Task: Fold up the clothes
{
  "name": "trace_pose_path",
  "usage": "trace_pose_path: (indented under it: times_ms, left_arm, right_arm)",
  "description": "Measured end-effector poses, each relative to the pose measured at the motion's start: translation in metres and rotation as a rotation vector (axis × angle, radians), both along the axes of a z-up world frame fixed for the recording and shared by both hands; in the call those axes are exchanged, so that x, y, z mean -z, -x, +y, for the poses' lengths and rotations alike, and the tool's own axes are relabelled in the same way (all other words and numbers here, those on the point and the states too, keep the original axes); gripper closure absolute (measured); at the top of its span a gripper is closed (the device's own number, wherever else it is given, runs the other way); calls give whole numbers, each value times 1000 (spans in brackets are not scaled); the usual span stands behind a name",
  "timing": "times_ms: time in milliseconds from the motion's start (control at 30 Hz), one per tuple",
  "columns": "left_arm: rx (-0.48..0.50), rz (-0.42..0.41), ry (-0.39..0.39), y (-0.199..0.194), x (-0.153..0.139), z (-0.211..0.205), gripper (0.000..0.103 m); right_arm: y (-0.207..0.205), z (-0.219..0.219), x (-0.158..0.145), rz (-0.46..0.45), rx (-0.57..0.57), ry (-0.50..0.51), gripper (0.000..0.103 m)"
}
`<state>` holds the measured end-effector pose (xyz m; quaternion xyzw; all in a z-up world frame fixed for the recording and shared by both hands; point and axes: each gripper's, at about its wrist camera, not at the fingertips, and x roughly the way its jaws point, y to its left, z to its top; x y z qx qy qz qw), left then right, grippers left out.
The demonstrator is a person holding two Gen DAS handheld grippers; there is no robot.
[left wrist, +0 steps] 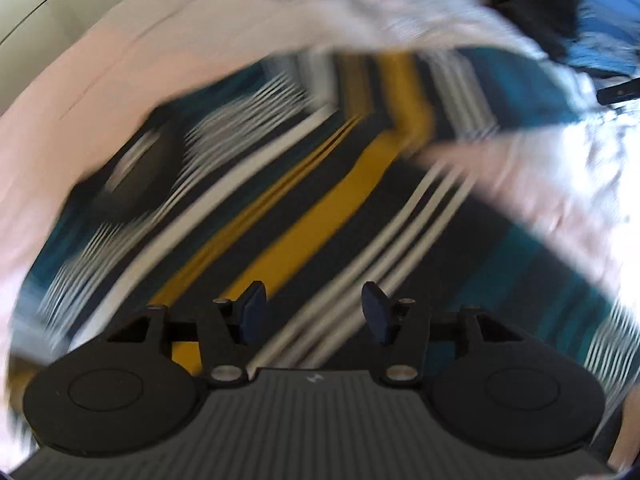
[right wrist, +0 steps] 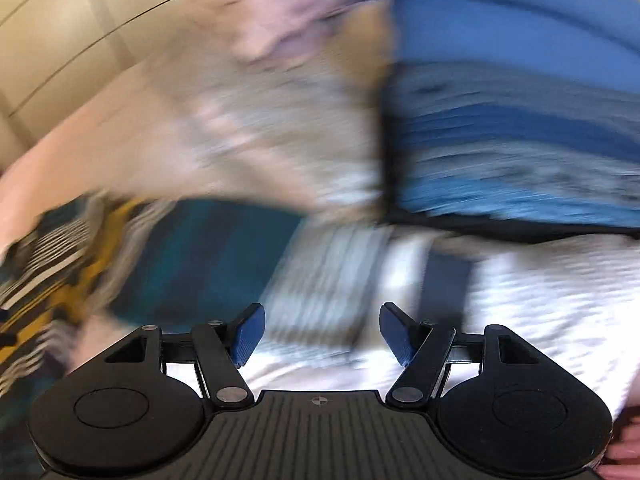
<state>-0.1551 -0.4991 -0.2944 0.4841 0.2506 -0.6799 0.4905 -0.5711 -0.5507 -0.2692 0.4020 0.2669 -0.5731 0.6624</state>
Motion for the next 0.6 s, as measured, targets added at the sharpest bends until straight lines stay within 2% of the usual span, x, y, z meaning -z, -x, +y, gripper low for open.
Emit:
trace_pose_path:
  times_ms: [67, 100, 167, 300, 333, 433, 567, 600]
  left_arm:
    - [-88, -46, 12, -40, -10, 36, 49]
    - [-133, -70, 17, -60, -15, 54, 43]
    - [-209, -113, 40, -103, -24, 91, 37]
    - [-313, -198, 44, -189, -30, 159, 35]
    - [-307, -228, 42, -210, -26, 172, 35]
    - [-176, -255, 67, -241, -1, 179, 35]
    - [-1, -289, 100, -283, 33, 189, 35]
    - [83, -324, 123, -285, 43, 188, 35]
  right_arm:
    - [-42, 2, -1, -40, -105, -14, 36]
    - [-63, 3, -1, -60, -158, -21, 36]
    - [-106, 6, -2, -95, -265, -31, 36]
    - [-198, 27, -7, -119, -472, -19, 36]
    - [-220, 33, -10, -121, -517, -12, 36]
    - [-286, 56, -20, -107, -630, 25, 36]
    - [-355, 100, -23, -58, -660, 45, 36]
    - [-371, 111, -22, -44, -656, 38, 36]
